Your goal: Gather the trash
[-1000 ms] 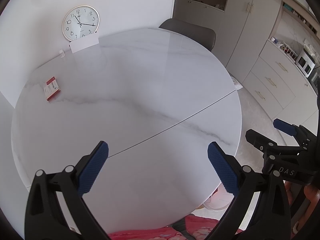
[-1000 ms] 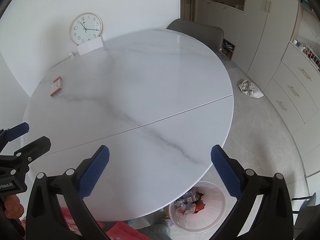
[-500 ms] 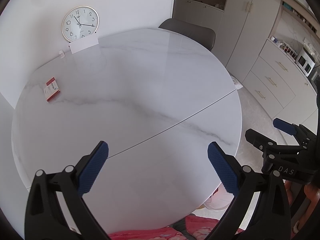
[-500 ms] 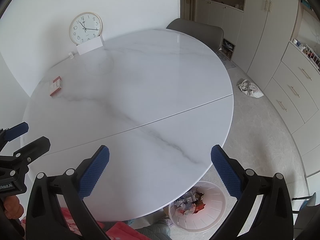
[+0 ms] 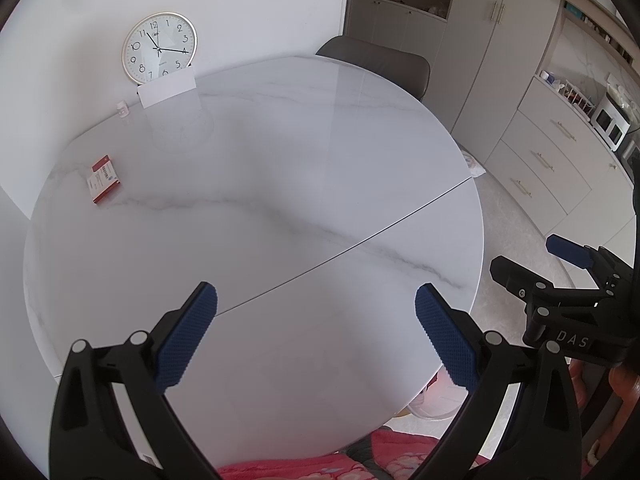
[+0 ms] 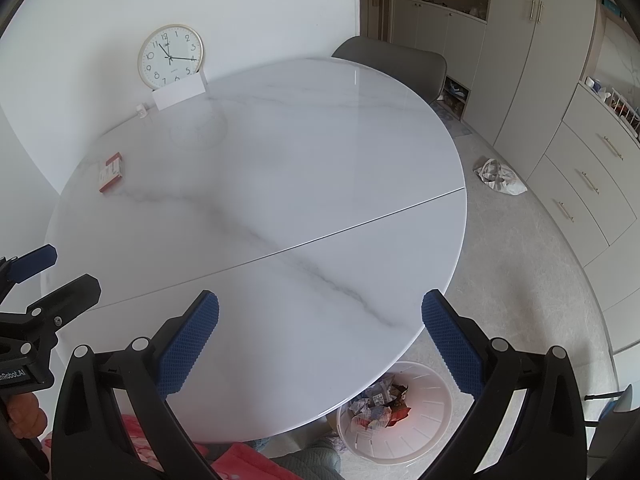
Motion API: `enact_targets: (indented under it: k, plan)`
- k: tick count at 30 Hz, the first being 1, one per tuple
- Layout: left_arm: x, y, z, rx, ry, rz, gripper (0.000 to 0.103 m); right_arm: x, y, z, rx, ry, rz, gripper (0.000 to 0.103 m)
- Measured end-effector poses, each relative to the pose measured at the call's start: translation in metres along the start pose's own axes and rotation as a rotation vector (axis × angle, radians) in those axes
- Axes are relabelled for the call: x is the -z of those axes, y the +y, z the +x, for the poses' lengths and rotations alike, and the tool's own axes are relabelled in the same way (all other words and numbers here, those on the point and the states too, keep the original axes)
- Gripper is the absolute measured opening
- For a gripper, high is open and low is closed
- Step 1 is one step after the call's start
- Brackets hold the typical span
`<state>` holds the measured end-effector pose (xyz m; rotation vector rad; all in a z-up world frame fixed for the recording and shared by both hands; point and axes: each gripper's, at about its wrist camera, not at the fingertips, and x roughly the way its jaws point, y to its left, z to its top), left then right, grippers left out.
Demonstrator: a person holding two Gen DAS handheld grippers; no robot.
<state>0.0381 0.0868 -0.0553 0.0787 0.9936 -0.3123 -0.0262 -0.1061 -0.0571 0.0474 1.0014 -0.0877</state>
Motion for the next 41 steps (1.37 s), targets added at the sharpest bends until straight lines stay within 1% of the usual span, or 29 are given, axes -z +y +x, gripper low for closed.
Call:
enact_targets:
  k: [22, 27, 30, 35, 41]
  plan:
    - [-0.002, 0.001, 0.005, -0.004, 0.007, 0.004, 0.095, -0.001, -0.001, 0.006, 0.001, 0.013, 0.002, 0.101]
    - [-0.003, 0.0, 0.005, -0.019, -0.018, -0.002, 0.095, -0.002, -0.001, 0.008, 0.001, 0.018, 0.004, 0.101]
    - [-0.004, -0.003, 0.004, -0.03, -0.032, 0.014, 0.095, -0.002, -0.002, 0.008, 0.001, 0.019, 0.005, 0.101]
    - [-0.005, -0.007, 0.009, -0.02, -0.001, 0.032, 0.095, -0.002, -0.003, 0.01, 0.0, 0.022, 0.006, 0.101]
    - [-0.005, -0.008, 0.011, -0.028, 0.005, 0.027, 0.095, -0.003, -0.004, 0.012, 0.0, 0.028, 0.007, 0.101]
